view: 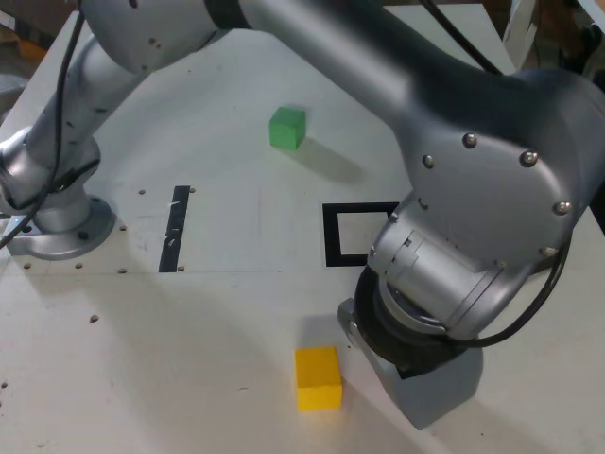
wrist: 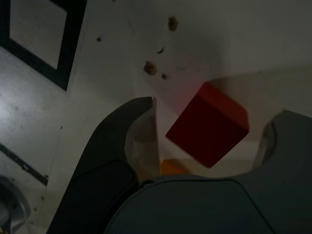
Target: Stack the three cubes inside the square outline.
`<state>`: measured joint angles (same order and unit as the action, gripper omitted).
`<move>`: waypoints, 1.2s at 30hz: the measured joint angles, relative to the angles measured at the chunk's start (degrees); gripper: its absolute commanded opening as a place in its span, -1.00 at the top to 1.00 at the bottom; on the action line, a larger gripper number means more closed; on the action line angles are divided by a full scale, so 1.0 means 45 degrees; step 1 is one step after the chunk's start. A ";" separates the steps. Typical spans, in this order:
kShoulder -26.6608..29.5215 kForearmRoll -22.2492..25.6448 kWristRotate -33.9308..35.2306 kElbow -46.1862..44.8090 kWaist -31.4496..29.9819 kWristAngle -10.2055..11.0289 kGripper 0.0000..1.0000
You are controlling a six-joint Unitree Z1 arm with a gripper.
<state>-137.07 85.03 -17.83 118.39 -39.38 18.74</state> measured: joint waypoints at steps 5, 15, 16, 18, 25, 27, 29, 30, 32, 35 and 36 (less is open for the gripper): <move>0.0001 -0.0235 0.0090 -0.0092 0.0000 0.0067 -0.25; 0.0001 -0.0252 0.0126 -0.0008 0.0001 0.0164 0.15; 0.0001 -0.0231 0.0168 0.0002 0.0001 0.0167 0.16; 0.0001 -0.0188 0.0283 0.0016 0.0006 0.0182 0.17; 0.0093 0.0319 0.0610 0.0261 0.0077 0.0193 0.17; 0.0413 0.0648 0.0805 0.0292 0.0129 0.0214 0.18; 0.1003 0.0926 0.1084 0.0292 0.0284 0.0283 0.19; 0.1302 0.1011 0.1186 0.0288 0.0393 0.0326 0.20; 0.1905 0.1163 0.1372 0.0219 0.0677 0.0436 0.22; 0.2767 0.1314 0.1539 0.0052 0.1253 0.0600 0.23; 0.3002 0.1338 0.1585 -0.0027 0.1497 0.0655 0.23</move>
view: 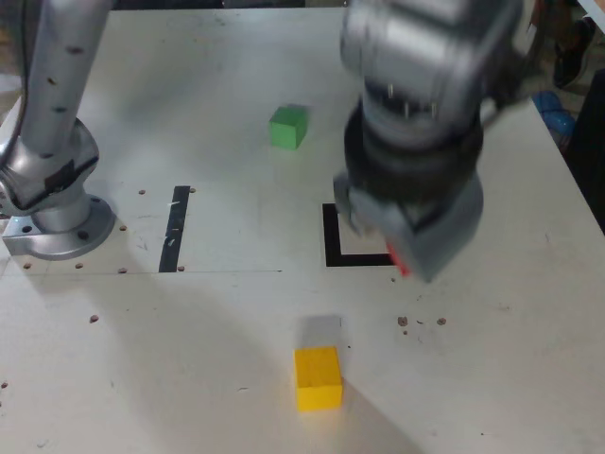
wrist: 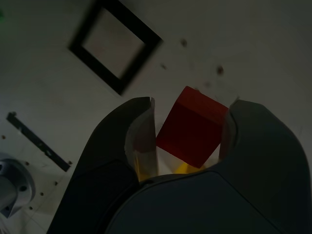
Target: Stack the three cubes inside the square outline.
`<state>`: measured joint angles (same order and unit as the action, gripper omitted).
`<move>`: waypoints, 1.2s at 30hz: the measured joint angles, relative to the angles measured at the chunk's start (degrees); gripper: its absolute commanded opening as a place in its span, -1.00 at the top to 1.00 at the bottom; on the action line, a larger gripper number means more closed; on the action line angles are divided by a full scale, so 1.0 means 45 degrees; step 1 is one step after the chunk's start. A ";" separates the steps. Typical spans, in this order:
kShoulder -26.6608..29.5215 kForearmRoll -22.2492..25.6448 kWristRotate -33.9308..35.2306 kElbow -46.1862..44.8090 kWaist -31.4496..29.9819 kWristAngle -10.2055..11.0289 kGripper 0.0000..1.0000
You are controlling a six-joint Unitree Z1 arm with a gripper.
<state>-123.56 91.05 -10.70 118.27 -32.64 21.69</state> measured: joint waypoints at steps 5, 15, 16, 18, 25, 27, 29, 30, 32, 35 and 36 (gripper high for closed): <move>0.0491 0.0045 0.0487 -0.0677 0.1572 0.0109 0.23; 0.0667 -0.0281 0.3868 -0.3246 0.4175 -0.0560 0.23; 0.0742 -0.0366 0.4181 -0.3308 0.4155 -0.0779 0.23; 0.0866 -0.0556 0.4775 -0.3470 0.4160 -0.1310 0.23; 0.0675 -0.0967 0.5822 -0.3364 0.4250 -0.2929 0.23; 0.0659 -0.1019 0.5936 -0.3431 0.4452 -0.3131 0.23; 0.0660 -0.1279 0.6018 -0.3774 0.4690 -0.3355 0.23; 0.0660 -0.1517 0.6031 -0.4021 0.4806 -0.3459 0.23; 0.0660 -0.2032 0.6032 -0.4461 0.5059 -0.3582 0.23; 0.0659 -0.2679 0.5942 -0.5096 0.5364 -0.3729 0.23; 0.0659 -0.2819 0.5900 -0.5229 0.5430 -0.3766 0.23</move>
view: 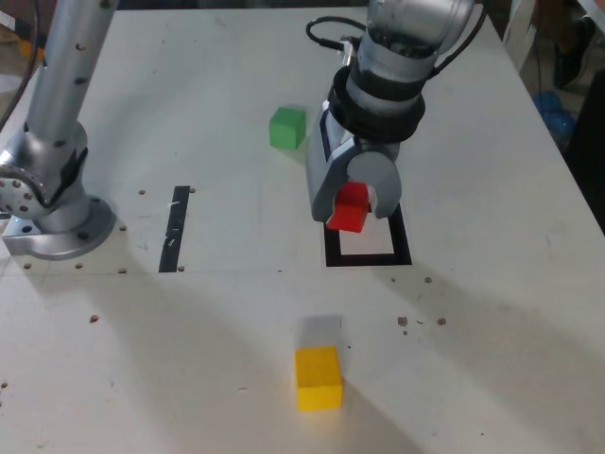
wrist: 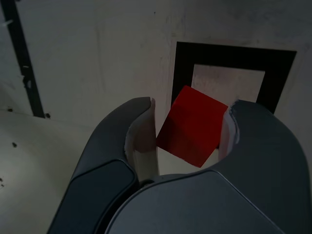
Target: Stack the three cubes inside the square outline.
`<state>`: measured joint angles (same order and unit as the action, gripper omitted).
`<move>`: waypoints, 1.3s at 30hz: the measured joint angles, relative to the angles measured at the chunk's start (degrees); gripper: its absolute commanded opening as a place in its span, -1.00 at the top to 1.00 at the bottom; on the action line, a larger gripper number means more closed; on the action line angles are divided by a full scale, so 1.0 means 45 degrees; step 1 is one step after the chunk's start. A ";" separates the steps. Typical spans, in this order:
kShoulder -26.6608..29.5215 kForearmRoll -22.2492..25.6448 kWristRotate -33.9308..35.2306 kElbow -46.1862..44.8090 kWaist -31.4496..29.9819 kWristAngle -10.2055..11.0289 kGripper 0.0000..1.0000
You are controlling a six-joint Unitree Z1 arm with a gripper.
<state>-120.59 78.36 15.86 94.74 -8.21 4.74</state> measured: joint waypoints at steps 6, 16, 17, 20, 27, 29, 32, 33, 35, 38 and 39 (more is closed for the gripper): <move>0.0000 -0.0282 -0.0321 -0.0164 0.0121 -0.0033 0.22; -0.0380 -0.0318 -0.0684 0.0096 0.0169 0.0216 0.22; -0.0456 -0.0318 -0.0711 0.0170 0.0169 0.0216 0.21; -0.0764 -0.0319 -0.0774 0.0249 0.0169 0.0272 0.18; -0.0875 -0.0303 -0.0876 0.0265 0.0172 0.0551 -0.14; -0.0831 -0.0299 -0.0957 0.0265 0.0172 0.0551 -0.28; -0.0799 -0.0301 -0.1058 0.0265 0.0172 0.0550 -0.50; -0.0799 -0.0305 -0.1076 0.0264 0.0172 0.0550 -0.56; -0.0799 -0.0310 -0.1109 0.0265 0.0172 0.0550 -0.67; -0.0772 -0.0304 -0.1132 0.0269 0.0172 0.0579 -0.79; -0.0747 -0.0288 -0.1134 0.0276 0.0172 0.0595 -0.82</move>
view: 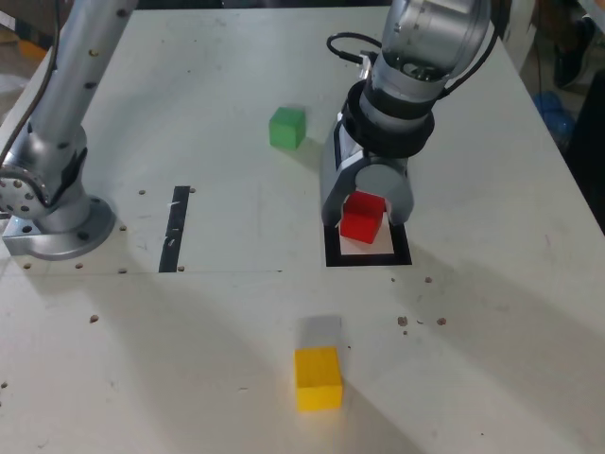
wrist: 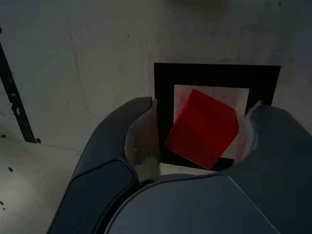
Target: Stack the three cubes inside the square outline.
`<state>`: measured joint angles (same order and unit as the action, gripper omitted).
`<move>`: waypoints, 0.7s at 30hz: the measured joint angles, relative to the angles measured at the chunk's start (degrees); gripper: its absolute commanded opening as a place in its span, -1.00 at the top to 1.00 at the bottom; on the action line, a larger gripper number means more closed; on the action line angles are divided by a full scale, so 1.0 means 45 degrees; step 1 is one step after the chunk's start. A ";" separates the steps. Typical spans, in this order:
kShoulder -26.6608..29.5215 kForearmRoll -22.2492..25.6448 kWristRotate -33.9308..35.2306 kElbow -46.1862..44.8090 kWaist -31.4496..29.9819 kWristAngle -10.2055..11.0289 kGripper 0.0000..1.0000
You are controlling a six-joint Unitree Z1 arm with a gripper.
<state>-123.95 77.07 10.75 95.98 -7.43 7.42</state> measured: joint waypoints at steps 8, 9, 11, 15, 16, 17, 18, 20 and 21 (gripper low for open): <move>0.0230 0.1253 -0.0074 0.0605 -0.0118 0.0537 -0.99; 0.0361 0.1494 -0.0120 0.0703 -0.0183 0.0615 -1.00; 0.0628 0.2000 -0.0373 0.0917 -0.0348 0.0681 -1.00; 0.0797 0.3008 -0.1698 0.1291 -0.1062 0.0668 -1.00; 0.0813 0.3044 -0.1980 0.1330 -0.1320 0.0613 -1.00; 0.0816 0.3050 -0.2146 0.1365 -0.1564 0.0581 -0.99; 0.0832 0.3045 -0.2187 0.1375 -0.1795 0.0574 -0.98; 0.0940 0.3041 -0.2019 0.1374 -0.2301 0.0574 -0.95; 0.1022 0.3067 -0.1812 0.1374 -0.2545 0.0555 -0.93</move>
<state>-119.35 90.87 2.60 102.17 -18.89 9.92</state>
